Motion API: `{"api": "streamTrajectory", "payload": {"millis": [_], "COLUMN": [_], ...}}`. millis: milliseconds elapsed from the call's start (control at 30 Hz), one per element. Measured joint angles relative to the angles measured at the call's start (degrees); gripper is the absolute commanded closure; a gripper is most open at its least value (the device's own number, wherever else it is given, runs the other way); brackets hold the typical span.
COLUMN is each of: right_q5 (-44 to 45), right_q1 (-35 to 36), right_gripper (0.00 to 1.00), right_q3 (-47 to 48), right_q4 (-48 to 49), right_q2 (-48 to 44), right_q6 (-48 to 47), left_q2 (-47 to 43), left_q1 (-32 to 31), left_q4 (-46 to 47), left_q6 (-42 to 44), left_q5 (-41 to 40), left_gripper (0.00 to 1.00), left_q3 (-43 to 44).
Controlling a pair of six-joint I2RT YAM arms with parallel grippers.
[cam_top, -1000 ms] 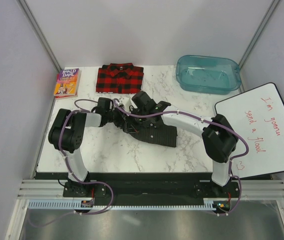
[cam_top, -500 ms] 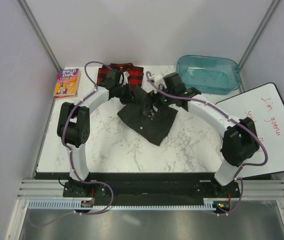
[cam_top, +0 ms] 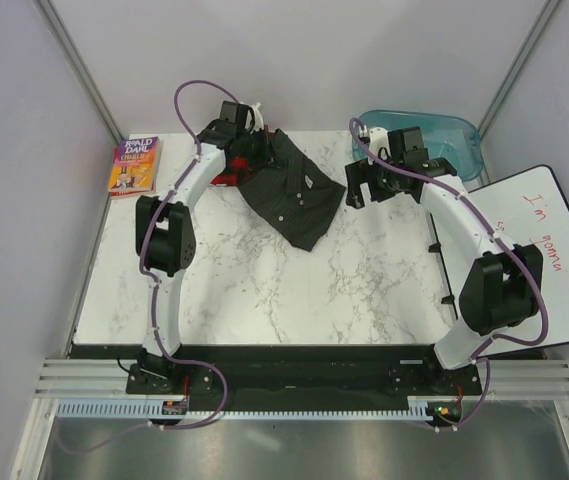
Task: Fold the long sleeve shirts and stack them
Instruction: Neatly place the folded shirt to the corner
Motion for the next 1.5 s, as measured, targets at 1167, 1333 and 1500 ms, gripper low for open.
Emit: {"api": "streamTrajectory", "payload": {"millis": [1167,1333,1500], "right_q5": [0.6,0.6,0.5], "right_q1": [-0.6,-0.6,-0.6], "right_gripper": [0.02,0.02,0.02], "right_q3": [1.7,1.7,1.7], "right_q4": [-2.3,-2.3,-2.3], "right_q2": [0.0,0.0,0.0], "right_q6": [-1.3,-1.3,-1.3], "left_q2": [8.5,6.3,3.3], "left_q1": [1.3,1.3,1.3], "left_q4": [13.4,13.3,13.3], "left_q6": [4.9,4.9,4.9], "left_q5": [-7.5,-6.7,-5.8], "left_gripper": [0.98,0.98,0.98], "left_q3": [17.9,15.8,14.1]}}
